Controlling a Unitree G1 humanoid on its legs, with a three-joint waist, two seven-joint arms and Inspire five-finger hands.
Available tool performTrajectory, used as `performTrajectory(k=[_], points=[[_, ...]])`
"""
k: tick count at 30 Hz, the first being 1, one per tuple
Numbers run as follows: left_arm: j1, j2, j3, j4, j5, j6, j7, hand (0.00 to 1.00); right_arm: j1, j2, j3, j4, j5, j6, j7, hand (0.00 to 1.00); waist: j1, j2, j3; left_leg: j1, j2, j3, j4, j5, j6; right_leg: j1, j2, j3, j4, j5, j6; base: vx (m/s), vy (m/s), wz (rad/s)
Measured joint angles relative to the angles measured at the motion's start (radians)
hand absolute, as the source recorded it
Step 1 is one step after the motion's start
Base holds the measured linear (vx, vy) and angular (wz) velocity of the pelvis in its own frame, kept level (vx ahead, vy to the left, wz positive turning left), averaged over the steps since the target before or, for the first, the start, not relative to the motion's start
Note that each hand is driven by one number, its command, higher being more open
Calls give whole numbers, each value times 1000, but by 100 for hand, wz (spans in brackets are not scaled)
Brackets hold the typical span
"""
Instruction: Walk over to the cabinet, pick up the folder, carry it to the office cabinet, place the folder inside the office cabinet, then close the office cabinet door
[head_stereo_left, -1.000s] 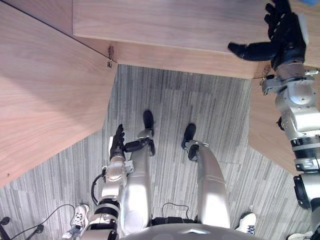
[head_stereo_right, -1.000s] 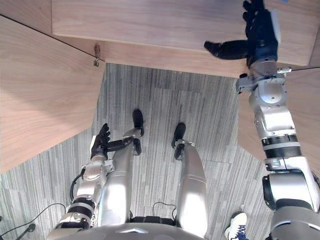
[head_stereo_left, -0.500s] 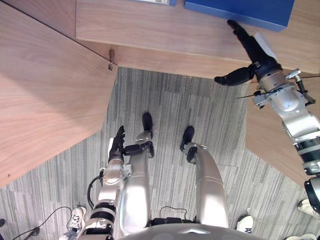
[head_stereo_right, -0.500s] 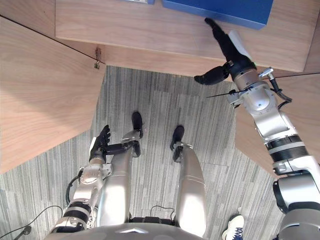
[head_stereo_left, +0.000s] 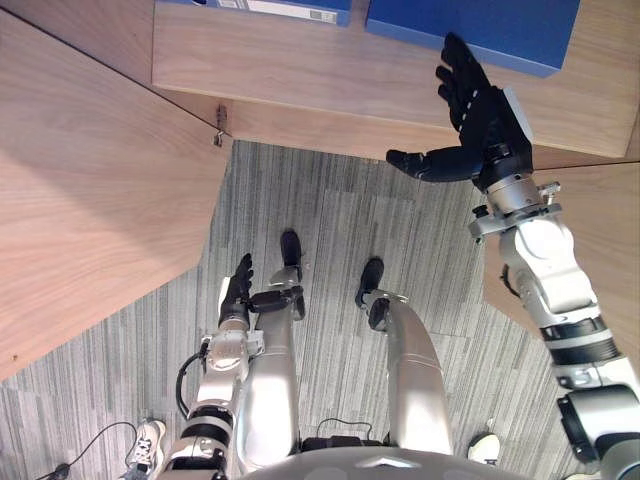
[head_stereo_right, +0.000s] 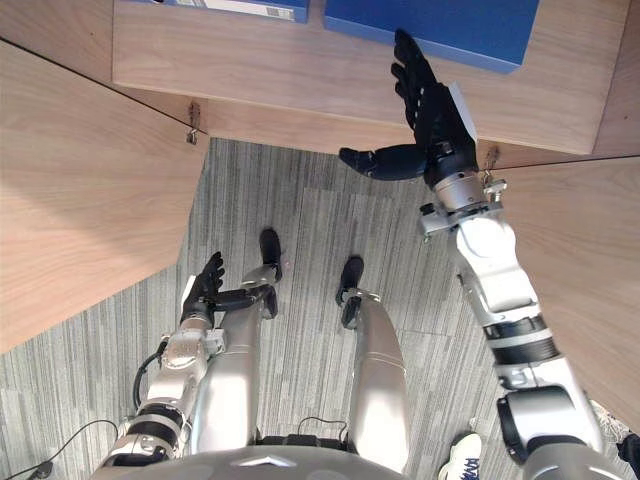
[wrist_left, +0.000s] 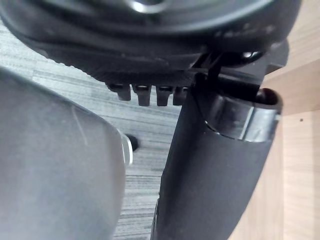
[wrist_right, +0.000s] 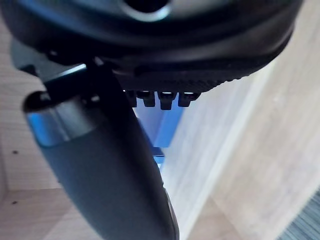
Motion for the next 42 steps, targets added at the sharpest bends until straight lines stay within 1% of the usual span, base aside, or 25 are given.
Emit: performTrajectory(k=[1,4,9,10,13,16,19,24,26,29,34,37,42], points=[[0,-6,0,-10,0,0,2,100,-2,12,-3,-25,-57,-15,-32,0,0,0,0,0,0,0,3,-1,1,0,0,0,1,0,0,0,0,0],[0,-17,4,-18,13,0,6,100,-4,26,-4,-51,-213,-23,-83,0,2,0,0,1,0,0,8,-2,2,0,-1,1,7,-1,0,0,0,0],[1,-25,15,-19,38,1,22,100,-2,40,4,-31,-399,-17,-108,0,5,0,0,0,-1,0,9,-2,2,-4,-1,3,11,-1,0,0,0,0],[1,-25,15,-20,38,1,24,100,-5,40,5,-12,-451,-14,-114,0,7,0,0,0,-1,0,9,-2,2,-4,-2,3,11,-1,0,0,0,0],[1,-25,15,-22,39,1,39,100,-29,40,22,62,-531,3,-133,0,10,0,0,-2,-1,-1,12,-2,2,-4,-2,2,11,-1,1,0,0,0],[1,-25,15,-23,39,1,46,100,-61,37,46,126,-552,26,-146,0,14,0,0,-11,-2,-6,16,-3,2,-9,-3,-2,13,-1,1,0,0,0],[2,-24,17,-35,39,1,51,100,-101,36,47,165,-559,31,-156,0,15,0,0,-33,-1,-10,28,-3,3,-26,-3,-6,20,-2,0,0,1,1],[2,-23,17,-54,39,-1,64,100,-203,24,47,270,-559,66,-194,0,21,0,0,-67,-4,-19,46,-6,8,-50,-8,-13,32,-2,1,-8,13,3],[2,-20,17,-59,39,-2,71,100,-249,1,47,303,-559,70,-207,0,25,0,0,-89,-8,-23,50,-5,10,-71,-12,-16,38,-2,1,-16,11,5],[2,-18,18,-63,36,-3,79,100,-299,-8,47,359,-559,79,-220,0,27,0,0,-103,-11,-28,50,-3,12,-80,-14,-22,41,-2,1,1,10,7],[2,-19,18,-83,34,-3,88,100,-397,-14,40,465,-558,117,-243,0,33,0,0,-129,-21,-34,48,-2,13,-99,-26,-33,40,-4,4,13,12,6],[4,-19,18,-91,29,-3,93,100,-434,-15,33,511,-558,142,-265,0,36,1,0,-140,-26,-37,47,-2,13,-104,-31,-41,37,-5,5,17,19,7],[6,-24,18,-103,4,-3,109,100,-480,-15,9,555,-558,161,-286,0,38,4,2,-158,-33,-40,49,-2,13,-113,-38,-51,33,-5,5,9,17,6]])
